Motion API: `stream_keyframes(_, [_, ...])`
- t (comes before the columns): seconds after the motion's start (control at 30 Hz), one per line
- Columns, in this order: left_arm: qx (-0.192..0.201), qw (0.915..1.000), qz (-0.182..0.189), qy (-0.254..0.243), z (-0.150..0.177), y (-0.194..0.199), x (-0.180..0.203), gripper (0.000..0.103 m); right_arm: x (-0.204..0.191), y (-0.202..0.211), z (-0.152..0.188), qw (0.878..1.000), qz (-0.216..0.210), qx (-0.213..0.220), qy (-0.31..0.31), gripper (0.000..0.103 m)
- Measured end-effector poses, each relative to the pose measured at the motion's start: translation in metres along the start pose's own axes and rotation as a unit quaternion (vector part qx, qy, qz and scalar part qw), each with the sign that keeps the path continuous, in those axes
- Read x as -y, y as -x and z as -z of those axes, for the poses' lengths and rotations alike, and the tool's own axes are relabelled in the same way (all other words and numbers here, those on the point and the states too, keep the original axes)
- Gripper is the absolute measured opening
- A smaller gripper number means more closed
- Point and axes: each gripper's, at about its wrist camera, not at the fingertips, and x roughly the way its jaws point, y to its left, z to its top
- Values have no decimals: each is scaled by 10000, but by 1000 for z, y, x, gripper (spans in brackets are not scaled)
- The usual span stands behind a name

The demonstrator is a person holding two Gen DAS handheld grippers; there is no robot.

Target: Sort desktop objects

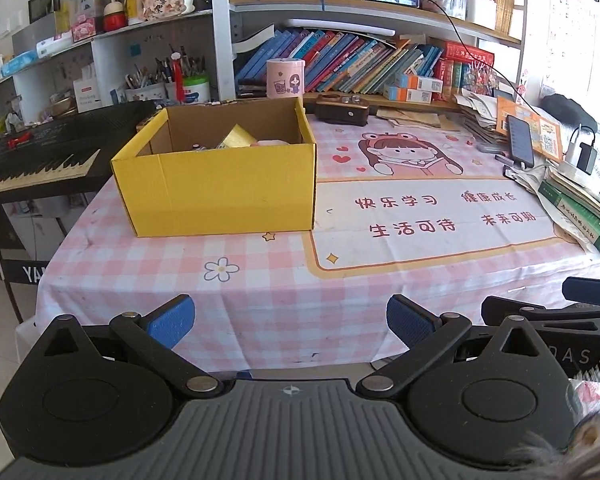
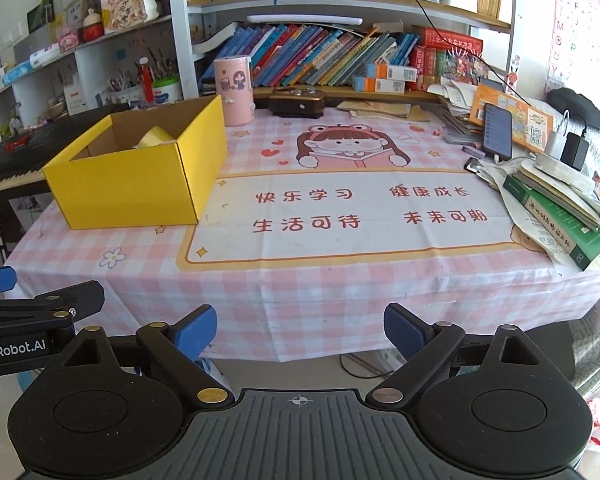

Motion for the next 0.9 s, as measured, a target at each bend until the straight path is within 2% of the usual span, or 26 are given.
stream_keyframes(0.9, [-99,9999,22,54,2,-4,1,103,0,-4,2,9999,-37,-102,-11,95])
